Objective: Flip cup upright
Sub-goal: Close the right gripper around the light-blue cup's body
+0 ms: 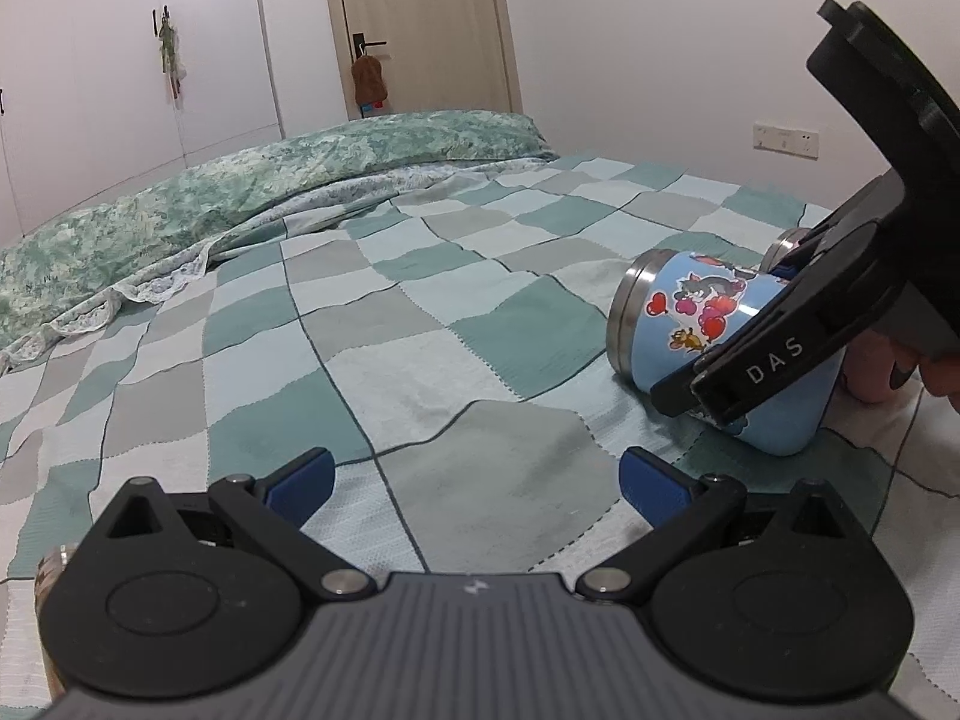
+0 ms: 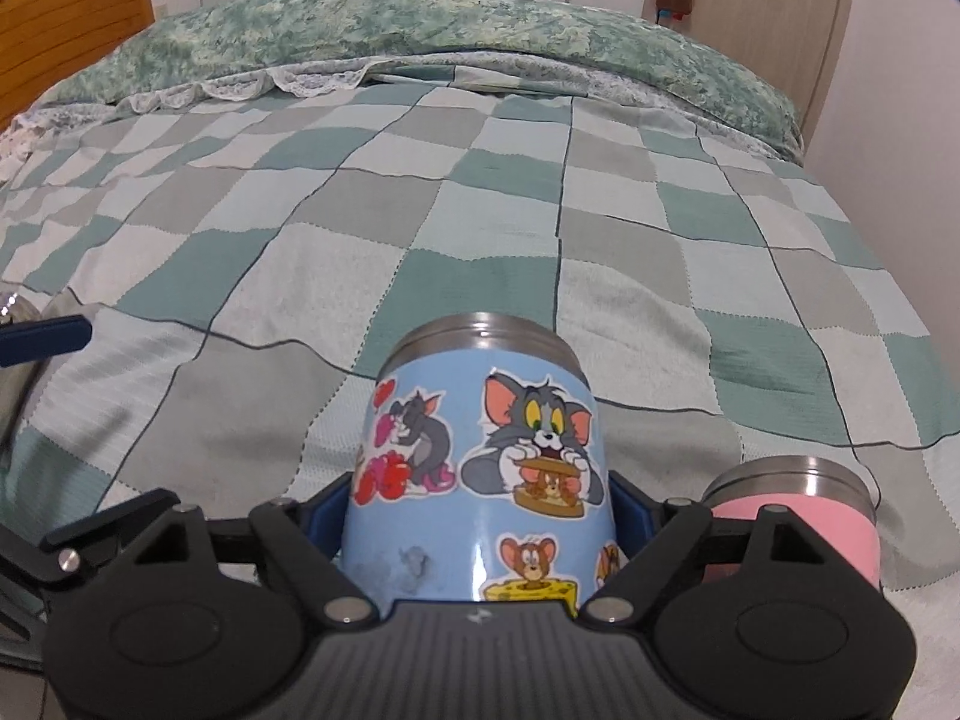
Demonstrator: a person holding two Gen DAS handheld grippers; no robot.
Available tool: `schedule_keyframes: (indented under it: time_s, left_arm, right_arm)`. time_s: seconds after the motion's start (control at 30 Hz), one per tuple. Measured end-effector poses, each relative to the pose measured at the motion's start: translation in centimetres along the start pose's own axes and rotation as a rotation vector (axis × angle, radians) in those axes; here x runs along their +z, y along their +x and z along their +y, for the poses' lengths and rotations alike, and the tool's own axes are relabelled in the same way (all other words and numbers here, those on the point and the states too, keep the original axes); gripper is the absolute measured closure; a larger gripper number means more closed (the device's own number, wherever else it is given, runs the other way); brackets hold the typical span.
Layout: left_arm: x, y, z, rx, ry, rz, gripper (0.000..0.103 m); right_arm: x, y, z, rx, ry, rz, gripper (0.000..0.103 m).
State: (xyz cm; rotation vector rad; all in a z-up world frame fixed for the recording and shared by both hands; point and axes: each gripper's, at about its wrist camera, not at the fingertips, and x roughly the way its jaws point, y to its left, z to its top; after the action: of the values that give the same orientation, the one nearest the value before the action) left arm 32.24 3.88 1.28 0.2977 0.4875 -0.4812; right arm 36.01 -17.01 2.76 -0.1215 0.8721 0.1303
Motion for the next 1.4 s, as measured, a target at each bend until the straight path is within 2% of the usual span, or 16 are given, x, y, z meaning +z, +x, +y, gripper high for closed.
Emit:
schedule_keyframes:
  time_s: [0.4,0.67,0.83,1.0,1.2,1.4]
  left_arm:
    - [0.6,-2.9,-0.7,-0.012,-0.006,-0.031,0.0]
    - [0.7,-8.4,-1.9,-0.004,-0.001,-0.064,0.0]
    - [-0.1,-12.0,-3.2,0.004,-0.003,-0.069,0.0]
    - [-2.6,-15.1,-4.7,0.027,-0.035,-0.04,0.0]
    - [-5.2,-18.1,-6.1,0.045,-0.053,-0.007,0.0]
    - [-6.7,-19.5,-6.7,0.074,-0.071,0.016,0.0]
  right_arm:
    - [-0.6,-2.3,-0.3,0.018,0.053,-0.005,0.02]
    - [-1.8,-8.3,0.7,0.051,0.077,-0.051,0.02]
    - [-4.2,-12.2,2.2,0.083,0.085,-0.058,0.02]
    - [-7.8,-14.3,3.5,0.1,0.117,-0.046,0.02]
    - [-11.6,-14.6,4.8,0.117,0.127,0.013,0.02]
    - [-13.6,-13.0,5.9,0.112,0.128,0.065,0.02]
